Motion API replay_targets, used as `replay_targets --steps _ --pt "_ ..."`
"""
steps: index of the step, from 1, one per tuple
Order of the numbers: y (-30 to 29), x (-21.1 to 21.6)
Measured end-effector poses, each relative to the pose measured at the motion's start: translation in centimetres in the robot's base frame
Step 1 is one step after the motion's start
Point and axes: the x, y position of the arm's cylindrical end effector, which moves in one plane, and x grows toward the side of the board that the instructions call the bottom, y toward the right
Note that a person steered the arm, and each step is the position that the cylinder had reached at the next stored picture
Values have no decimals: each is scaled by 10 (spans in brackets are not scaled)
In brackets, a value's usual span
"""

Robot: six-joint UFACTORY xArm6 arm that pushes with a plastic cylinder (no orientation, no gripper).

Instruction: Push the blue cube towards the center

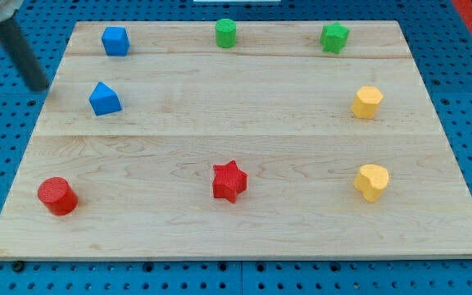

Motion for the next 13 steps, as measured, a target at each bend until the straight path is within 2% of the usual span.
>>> replay_targets --steps 1,4,5,8,9,10,13 --pt "14 -60" --pt "14 -60" --pt "59 -83" --pt "148 -73" --pt "156 -49" --pt "185 -47" --pt "264 35"
